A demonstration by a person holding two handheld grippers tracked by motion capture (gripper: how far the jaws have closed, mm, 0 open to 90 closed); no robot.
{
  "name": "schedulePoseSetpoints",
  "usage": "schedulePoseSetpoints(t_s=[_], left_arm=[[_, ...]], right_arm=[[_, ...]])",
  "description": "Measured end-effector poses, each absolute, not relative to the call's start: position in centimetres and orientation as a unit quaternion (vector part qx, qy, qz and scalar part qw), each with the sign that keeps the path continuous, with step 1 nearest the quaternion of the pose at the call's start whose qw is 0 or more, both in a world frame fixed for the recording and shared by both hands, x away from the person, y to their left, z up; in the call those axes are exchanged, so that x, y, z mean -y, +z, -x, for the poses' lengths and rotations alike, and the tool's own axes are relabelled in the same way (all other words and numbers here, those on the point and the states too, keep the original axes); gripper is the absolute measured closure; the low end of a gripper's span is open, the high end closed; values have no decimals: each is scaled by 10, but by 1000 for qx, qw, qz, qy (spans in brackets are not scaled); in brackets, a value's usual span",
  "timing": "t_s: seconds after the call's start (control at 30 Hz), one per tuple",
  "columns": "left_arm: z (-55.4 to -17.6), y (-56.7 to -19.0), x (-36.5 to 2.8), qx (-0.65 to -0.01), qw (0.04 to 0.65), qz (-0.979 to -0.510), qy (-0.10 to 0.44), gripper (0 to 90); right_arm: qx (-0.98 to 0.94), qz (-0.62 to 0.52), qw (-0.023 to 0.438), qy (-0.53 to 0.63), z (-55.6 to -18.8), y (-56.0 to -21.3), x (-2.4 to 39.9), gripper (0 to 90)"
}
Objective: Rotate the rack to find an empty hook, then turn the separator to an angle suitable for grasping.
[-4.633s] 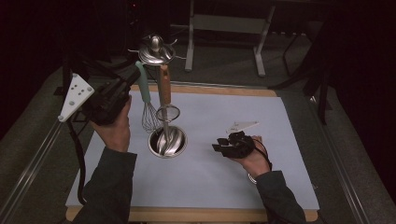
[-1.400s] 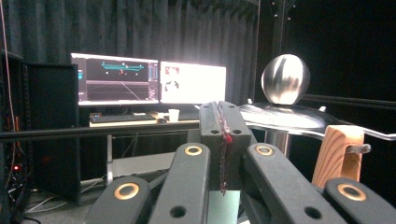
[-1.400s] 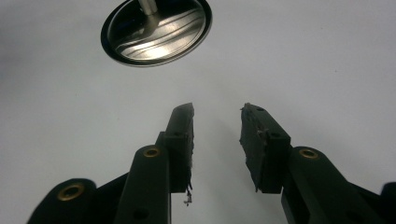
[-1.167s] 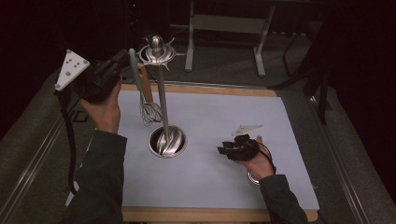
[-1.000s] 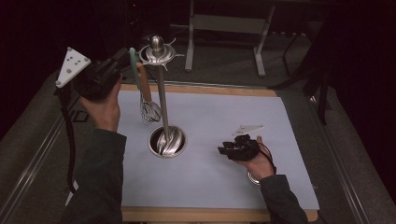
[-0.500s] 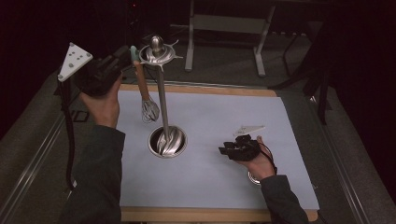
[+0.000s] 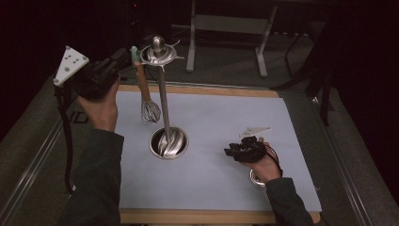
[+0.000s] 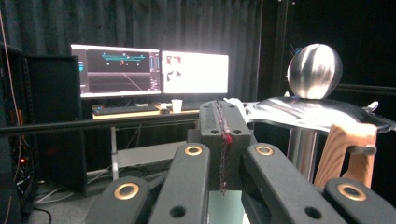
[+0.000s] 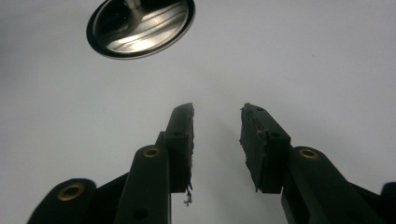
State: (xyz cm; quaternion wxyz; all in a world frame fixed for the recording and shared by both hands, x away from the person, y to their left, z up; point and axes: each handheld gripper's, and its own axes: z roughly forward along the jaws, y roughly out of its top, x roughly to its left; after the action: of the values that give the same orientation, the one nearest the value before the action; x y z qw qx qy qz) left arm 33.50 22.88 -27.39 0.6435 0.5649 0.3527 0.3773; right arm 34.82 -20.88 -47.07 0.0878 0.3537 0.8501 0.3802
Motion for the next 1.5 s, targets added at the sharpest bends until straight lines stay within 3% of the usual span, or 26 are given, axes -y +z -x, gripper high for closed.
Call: schedulePoseSetpoints(t_s=[0.6, 1.5], left_arm=[[-316, -315, -245, -366, 625, -593, 353, 891], [-296, -457, -263, -456, 565, -633, 269, 842]], right_arm=[[-841, -373, 104, 378, -348, -463, 234, 639], [-828, -415, 130, 354, -347, -464, 276, 639]])
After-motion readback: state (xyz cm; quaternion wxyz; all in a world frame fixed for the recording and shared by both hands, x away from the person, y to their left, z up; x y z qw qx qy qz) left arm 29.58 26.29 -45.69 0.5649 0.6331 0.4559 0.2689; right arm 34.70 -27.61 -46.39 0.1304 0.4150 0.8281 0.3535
